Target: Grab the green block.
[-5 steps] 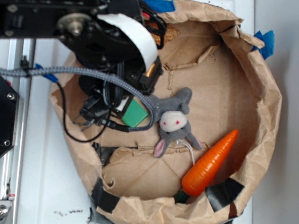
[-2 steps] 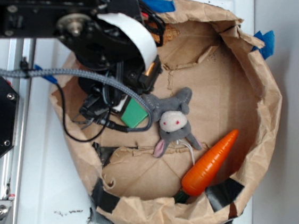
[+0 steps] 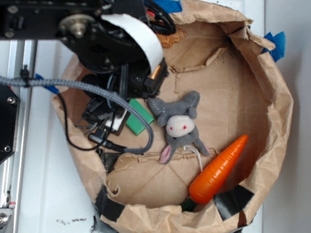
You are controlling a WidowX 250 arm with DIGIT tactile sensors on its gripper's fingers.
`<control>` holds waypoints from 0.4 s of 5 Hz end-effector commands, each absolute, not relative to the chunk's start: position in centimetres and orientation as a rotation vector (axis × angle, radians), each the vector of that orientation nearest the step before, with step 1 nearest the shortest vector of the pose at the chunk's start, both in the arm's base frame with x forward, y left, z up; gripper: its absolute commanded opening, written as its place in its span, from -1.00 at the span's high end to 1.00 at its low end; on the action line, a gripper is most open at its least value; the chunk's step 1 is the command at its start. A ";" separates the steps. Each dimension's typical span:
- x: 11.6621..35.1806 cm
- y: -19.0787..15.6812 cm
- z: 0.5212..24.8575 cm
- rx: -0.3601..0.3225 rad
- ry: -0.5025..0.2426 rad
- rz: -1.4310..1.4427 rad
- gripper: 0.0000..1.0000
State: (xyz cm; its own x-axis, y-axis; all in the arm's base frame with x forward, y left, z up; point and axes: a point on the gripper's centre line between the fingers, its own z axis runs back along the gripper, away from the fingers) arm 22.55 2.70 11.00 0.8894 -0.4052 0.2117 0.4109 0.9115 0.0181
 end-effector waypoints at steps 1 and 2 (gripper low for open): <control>22.3 2.8 11.7 -0.007 -0.249 -0.415 -1.00; 22.3 2.7 11.6 -0.006 -0.248 -0.418 -1.00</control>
State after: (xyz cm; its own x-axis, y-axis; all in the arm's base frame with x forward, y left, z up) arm 22.59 2.74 10.91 0.8859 -0.4108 0.2153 0.4157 0.9092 0.0245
